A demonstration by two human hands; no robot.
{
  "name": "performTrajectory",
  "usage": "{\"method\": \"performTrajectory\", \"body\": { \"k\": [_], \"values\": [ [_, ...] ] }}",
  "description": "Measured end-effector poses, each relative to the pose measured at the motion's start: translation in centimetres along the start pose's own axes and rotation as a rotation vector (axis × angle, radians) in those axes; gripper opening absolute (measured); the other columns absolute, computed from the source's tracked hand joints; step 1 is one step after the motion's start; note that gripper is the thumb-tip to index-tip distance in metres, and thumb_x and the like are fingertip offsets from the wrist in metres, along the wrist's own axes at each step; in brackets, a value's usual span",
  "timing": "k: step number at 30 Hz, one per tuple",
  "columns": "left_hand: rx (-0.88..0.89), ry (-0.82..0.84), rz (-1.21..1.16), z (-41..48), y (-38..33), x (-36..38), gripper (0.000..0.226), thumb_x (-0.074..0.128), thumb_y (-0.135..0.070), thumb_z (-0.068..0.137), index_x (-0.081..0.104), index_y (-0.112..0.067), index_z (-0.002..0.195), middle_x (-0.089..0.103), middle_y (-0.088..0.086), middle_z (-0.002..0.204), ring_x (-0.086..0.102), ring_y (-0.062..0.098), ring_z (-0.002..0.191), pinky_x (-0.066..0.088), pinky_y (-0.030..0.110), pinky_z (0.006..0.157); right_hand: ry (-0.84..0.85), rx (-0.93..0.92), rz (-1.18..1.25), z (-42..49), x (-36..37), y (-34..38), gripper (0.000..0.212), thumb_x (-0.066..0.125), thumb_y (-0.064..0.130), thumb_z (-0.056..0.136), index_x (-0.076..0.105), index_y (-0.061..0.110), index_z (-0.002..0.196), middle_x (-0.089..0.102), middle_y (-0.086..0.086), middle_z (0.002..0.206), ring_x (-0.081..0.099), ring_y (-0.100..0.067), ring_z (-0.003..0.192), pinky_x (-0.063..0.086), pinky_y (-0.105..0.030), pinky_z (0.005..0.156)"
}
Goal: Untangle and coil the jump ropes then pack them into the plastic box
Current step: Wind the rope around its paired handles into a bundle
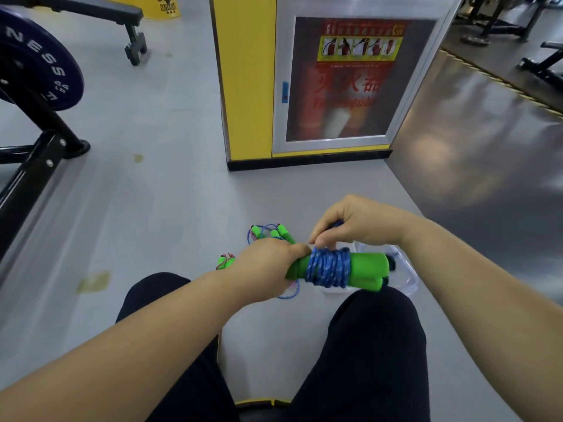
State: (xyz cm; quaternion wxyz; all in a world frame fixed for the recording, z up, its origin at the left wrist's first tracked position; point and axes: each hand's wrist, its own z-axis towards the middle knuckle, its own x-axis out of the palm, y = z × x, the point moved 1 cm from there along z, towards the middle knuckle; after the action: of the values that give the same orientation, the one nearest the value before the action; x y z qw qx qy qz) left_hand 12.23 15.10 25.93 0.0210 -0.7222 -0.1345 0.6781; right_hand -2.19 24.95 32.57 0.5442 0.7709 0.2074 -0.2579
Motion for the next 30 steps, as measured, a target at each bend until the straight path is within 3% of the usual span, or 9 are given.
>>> {"method": "performTrajectory", "body": {
  "k": [5,8,14,16,19,23,25,27,30],
  "values": [
    [0.35,-0.183,-0.085,-0.9,0.9,-0.3,0.032,0.063,-0.01,0.071,0.056,-0.017,0.101,0.065,0.005,0.087,0.06,0.03,0.08,0.051,0.035,0.062,0.032,0.033,0.327,-0.9,1.3,-1.1,0.011,0.069,0.011,0.076,0.074,0.02,0.075,0.07,0.001,0.071,0.061,-0.01,0.065,0.051,-0.019,0.066],
    [0.335,-0.391,-0.083,-1.2,1.5,-0.3,0.033,0.046,-0.023,0.071,0.045,-0.024,0.104,0.067,-0.001,0.089,0.058,0.02,0.085,0.054,0.031,0.058,-0.066,0.034,0.528,-1.9,2.5,-1.8,0.01,0.068,0.021,0.067,0.076,0.026,0.069,0.073,0.006,0.08,0.066,-0.006,0.082,0.054,-0.021,0.08],
    [0.406,-0.499,-0.038,-0.8,1.7,0.4,0.036,0.036,-0.014,0.07,0.047,-0.022,0.104,0.068,-0.001,0.103,0.047,0.015,0.097,0.048,0.025,0.067,-0.104,0.027,0.718,-2.9,4.8,-2.1,0.008,0.065,0.017,0.067,0.071,0.022,0.066,0.07,0.007,0.07,0.065,-0.002,0.071,0.05,-0.015,0.068],
    [0.319,-0.538,-0.141,-0.6,1.6,0.5,0.042,0.041,-0.013,0.071,0.05,-0.024,0.11,0.064,0.001,0.115,0.048,0.016,0.103,0.053,0.029,0.069,-0.195,0.023,0.766,-2.9,5.2,-2.2,0.007,0.067,0.016,0.066,0.071,0.022,0.065,0.07,0.005,0.069,0.065,-0.003,0.069,0.051,-0.015,0.066],
    [-0.18,-0.527,-0.71,0.0,1.4,0.4,0.061,0.056,0.001,0.078,0.043,-0.026,0.131,0.044,0.002,0.135,0.052,0.017,0.109,0.05,0.032,0.085,-0.425,0.027,0.793,-2.3,5.8,-2.9,0.013,0.07,0.01,0.072,0.072,0.022,0.066,0.071,0.003,0.073,0.065,-0.008,0.072,0.054,-0.02,0.073],
    [-0.549,0.019,-1.876,-0.9,-1.4,0.9,0.047,0.061,-0.026,0.082,0.048,-0.021,0.127,0.059,0.008,0.113,0.057,0.027,0.086,0.047,0.049,0.083,-0.719,0.0,0.707,-1.2,6.7,-3.2,0.018,0.07,0.006,0.078,0.071,0.023,0.074,0.071,0.008,0.07,0.064,-0.004,0.07,0.051,-0.018,0.072],
    [-0.461,0.088,-1.86,-1.3,-3.0,1.8,0.05,0.067,-0.032,0.078,0.052,-0.021,0.124,0.066,0.008,0.114,0.064,0.032,0.098,0.05,0.053,0.083,-0.735,-0.013,0.711,-0.9,7.7,-2.9,0.017,0.069,0.005,0.079,0.071,0.021,0.077,0.072,0.01,0.072,0.065,-0.004,0.072,0.051,-0.016,0.072],
    [-0.44,-0.05,-1.757,-1.2,-3.7,2.3,0.041,0.07,-0.016,0.082,0.053,-0.021,0.119,0.069,0.007,0.11,0.067,0.025,0.098,0.054,0.049,0.079,-0.683,-0.01,0.691,-0.8,8.0,-2.6,0.018,0.067,0.005,0.081,0.071,0.022,0.08,0.072,0.011,0.074,0.066,-0.001,0.075,0.051,-0.013,0.071],
    [-0.482,-0.126,-1.779,-1.2,-2.5,2.5,0.037,0.065,-0.002,0.083,0.055,-0.019,0.115,0.071,0.005,0.104,0.068,0.021,0.093,0.056,0.041,0.081,-0.437,-0.028,0.551,-1.3,6.3,-2.4,0.022,0.061,0.003,0.085,0.069,0.022,0.094,0.07,0.012,0.09,0.064,0.006,0.085,0.047,-0.009,0.08]
  ]
}}
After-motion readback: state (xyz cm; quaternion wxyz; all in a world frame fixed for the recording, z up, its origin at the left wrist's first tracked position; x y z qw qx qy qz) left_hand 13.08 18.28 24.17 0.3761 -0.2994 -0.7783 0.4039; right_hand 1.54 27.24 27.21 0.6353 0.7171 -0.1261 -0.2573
